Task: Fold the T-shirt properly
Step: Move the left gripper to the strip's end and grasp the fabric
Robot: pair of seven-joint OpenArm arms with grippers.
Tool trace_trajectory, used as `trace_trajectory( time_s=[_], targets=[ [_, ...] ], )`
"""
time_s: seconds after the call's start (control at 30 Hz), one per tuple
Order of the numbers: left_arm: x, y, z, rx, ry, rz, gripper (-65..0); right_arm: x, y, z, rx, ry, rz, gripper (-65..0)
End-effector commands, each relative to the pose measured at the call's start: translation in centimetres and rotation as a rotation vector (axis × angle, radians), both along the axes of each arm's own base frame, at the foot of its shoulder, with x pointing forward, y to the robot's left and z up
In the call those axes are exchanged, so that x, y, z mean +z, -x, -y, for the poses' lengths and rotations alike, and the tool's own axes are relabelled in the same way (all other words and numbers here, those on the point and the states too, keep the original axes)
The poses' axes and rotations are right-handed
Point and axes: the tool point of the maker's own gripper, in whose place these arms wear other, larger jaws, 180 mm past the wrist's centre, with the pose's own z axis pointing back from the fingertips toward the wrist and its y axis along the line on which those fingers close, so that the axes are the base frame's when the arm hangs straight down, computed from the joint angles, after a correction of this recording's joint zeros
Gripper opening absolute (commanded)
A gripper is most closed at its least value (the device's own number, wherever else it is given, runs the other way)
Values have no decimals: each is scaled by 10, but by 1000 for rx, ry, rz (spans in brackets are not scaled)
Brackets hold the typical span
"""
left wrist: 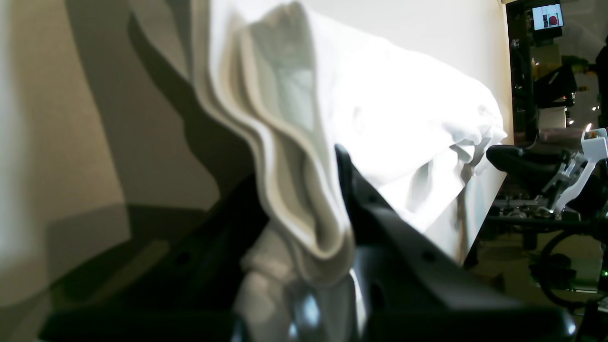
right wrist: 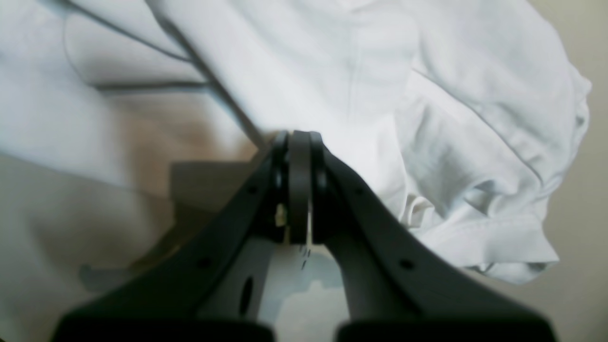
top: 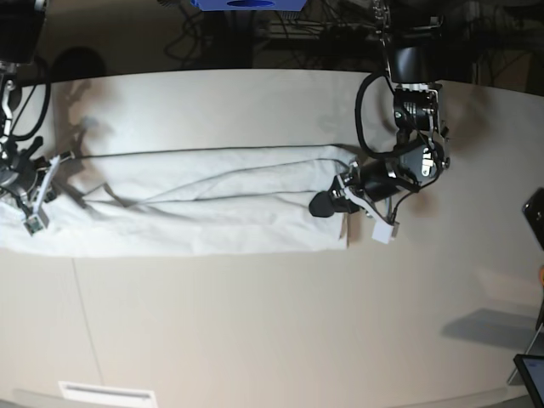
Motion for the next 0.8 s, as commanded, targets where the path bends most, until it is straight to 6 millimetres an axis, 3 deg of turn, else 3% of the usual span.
trace_trajectory(
  time_s=[0.0, 0.13, 0.33, 0.43, 0.5, 0.63, 0.77],
  targets=[
    [3, -3, -2, 2, -8, 1, -650, 14, -9, 6, 4, 14, 43, -649],
    [28, -9, -3, -16, -52, 88, -650, 14, -9, 6, 3, 14, 42, -649],
    [62, -12, -18, -39, -301, 218, -650, 13, -8, 6, 2, 13, 40, -649],
    [78, -15, -16, -7, -306, 246, -650, 14, -9, 6, 3, 13, 42, -649],
    [84, -14, -2, -52, -309, 264, -650, 14, -9, 6, 3, 13, 42, -649],
    [90, -10, 48, -206, -299, 292, -650, 13, -8, 6, 2, 13, 40, -649],
    [98, -10, 82, -242, -238, 314, -650, 13, -8, 6, 0, 15, 38, -650]
  ],
)
